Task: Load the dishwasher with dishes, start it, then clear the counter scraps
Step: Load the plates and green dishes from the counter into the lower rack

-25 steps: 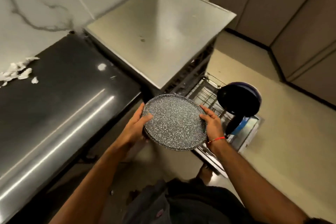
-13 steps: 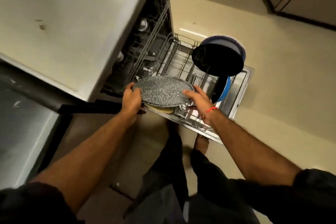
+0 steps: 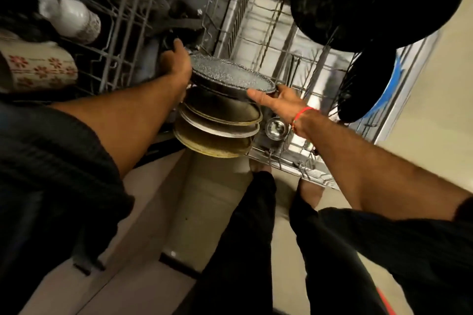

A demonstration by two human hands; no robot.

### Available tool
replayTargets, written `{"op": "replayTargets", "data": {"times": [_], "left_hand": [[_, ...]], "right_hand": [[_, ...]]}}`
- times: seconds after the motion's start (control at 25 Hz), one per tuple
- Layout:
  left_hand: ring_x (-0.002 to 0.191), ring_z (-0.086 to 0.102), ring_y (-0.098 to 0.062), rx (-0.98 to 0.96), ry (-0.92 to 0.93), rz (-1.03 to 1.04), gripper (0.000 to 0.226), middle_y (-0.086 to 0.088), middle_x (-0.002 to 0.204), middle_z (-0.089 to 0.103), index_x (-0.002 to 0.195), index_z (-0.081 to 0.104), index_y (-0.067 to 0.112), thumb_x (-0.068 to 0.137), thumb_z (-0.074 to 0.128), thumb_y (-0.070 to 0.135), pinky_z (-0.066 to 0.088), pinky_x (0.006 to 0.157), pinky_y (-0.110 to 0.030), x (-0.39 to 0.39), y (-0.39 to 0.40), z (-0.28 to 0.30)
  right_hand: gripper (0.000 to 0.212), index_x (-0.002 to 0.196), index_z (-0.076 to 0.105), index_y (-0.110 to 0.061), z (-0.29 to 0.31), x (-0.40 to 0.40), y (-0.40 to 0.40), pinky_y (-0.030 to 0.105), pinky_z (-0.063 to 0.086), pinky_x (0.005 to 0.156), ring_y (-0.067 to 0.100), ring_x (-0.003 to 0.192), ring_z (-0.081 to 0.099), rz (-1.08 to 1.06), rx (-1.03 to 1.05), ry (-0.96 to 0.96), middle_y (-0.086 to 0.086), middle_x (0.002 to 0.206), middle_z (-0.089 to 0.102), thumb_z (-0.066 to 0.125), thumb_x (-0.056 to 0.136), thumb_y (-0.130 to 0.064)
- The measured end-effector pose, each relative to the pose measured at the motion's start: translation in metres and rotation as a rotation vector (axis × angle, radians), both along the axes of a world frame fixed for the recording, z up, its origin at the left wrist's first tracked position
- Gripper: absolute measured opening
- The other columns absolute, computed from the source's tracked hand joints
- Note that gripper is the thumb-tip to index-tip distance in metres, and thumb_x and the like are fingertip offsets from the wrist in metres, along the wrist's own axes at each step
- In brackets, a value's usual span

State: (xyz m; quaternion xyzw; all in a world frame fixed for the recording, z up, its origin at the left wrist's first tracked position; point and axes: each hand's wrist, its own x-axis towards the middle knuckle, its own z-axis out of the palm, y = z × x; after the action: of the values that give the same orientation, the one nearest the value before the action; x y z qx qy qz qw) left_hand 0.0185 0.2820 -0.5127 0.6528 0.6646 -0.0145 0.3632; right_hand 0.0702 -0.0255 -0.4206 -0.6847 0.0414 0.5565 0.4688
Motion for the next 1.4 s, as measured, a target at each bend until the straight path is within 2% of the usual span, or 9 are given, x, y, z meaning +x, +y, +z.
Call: {"op": "replayTargets", "data": {"times": [0.2,0.32,0.48,0.6,0.76,0.88,1.08,1.32,1.4], "left_hand": [[0.135,0.048,-0.037,-0.032,0.106,-0.096,0.071,-0.017,0.148,0.051,0.142,0.053,0.006,0.102,0.027,0.059,0.036,0.115,-0.041,0.034,-0.048,0.066],[0.138,0.046,-0.035,-0.001,0.171,-0.166,0.058,-0.015,0.150,0.050,0.142,0.052,0.005,0.104,0.038,0.046,0.037,0.114,-0.038,0.039,-0.061,0.075],[0.125,0.060,-0.029,0.018,0.196,-0.215,0.040,-0.010,0.133,0.065,0.131,0.064,0.006,0.099,0.052,0.028,0.049,0.100,-0.034,0.029,-0.064,0.073],[0.118,0.062,-0.030,0.036,0.162,-0.265,0.036,-0.010,0.126,0.068,0.123,0.069,0.006,0.101,0.048,0.027,0.048,0.090,-0.031,0.027,-0.067,0.077],[0.075,0.056,-0.017,0.078,0.089,-0.237,0.028,0.002,0.072,0.059,0.073,0.060,0.015,0.098,0.054,0.025,0.037,0.053,-0.020,0.024,-0.071,0.082],[0.056,0.050,-0.008,0.105,-0.028,-0.148,0.026,0.005,0.063,0.056,0.068,0.063,0.017,0.091,0.061,0.029,0.032,0.038,-0.012,0.015,-0.073,0.095],[0.095,0.070,-0.023,0.144,-0.077,-0.145,0.043,-0.001,0.099,0.076,0.106,0.074,0.020,0.072,0.056,0.037,0.059,0.077,-0.033,-0.013,-0.075,0.116],[0.112,0.061,-0.012,0.068,-0.241,-0.350,0.059,0.004,0.127,0.064,0.146,0.046,0.029,0.092,0.058,0.006,0.050,0.099,-0.026,0.035,-0.082,0.124],[0.106,0.065,-0.014,0.060,-0.244,-0.325,0.050,0.003,0.122,0.066,0.138,0.052,0.024,0.093,0.053,0.001,0.054,0.096,-0.028,0.069,-0.069,0.113]], "right_hand": [[0.083,0.121,0.058,-0.016,-0.024,0.005,0.021,0.032,0.047,0.098,0.017,0.106,0.061,-0.101,-0.079,-0.024,-0.002,0.119,0.065,0.074,0.064,-0.074],[0.084,0.129,0.054,-0.014,-0.023,0.008,0.030,0.034,0.046,0.095,0.022,0.112,0.058,-0.158,-0.094,-0.004,0.002,0.124,0.062,0.073,0.070,-0.070],[0.086,0.142,0.043,-0.010,-0.019,0.008,0.028,0.029,0.038,0.091,0.023,0.120,0.052,-0.193,-0.091,0.027,0.007,0.137,0.053,0.069,0.080,-0.063],[0.063,0.136,0.051,-0.009,-0.016,0.005,0.022,0.023,0.039,0.087,0.009,0.091,0.053,-0.215,-0.075,0.031,-0.005,0.109,0.059,0.065,0.090,-0.050],[0.071,0.132,0.056,-0.012,-0.019,0.003,0.025,0.030,0.044,0.100,0.014,0.103,0.059,-0.285,-0.128,-0.005,-0.006,0.112,0.064,0.065,0.083,-0.063],[0.054,0.109,0.067,-0.015,-0.025,-0.001,0.023,0.034,0.052,0.087,0.017,0.097,0.066,-0.460,-0.196,-0.049,-0.001,0.101,0.072,0.070,0.080,-0.060],[0.050,0.133,0.053,-0.008,-0.013,0.009,0.015,0.020,0.049,0.048,0.011,0.063,0.062,-0.709,-0.040,0.055,0.004,0.090,0.071,0.072,0.087,-0.009],[0.040,0.122,0.063,-0.007,-0.012,0.058,0.019,0.030,0.055,0.060,0.013,0.068,0.059,-0.673,0.046,-0.368,0.011,0.082,0.063,0.070,0.082,-0.003],[0.034,0.106,0.067,-0.021,-0.016,0.081,0.019,0.042,0.060,0.063,0.015,0.071,0.064,-0.633,0.032,-0.521,0.017,0.091,0.071,0.069,0.078,-0.001]]}}
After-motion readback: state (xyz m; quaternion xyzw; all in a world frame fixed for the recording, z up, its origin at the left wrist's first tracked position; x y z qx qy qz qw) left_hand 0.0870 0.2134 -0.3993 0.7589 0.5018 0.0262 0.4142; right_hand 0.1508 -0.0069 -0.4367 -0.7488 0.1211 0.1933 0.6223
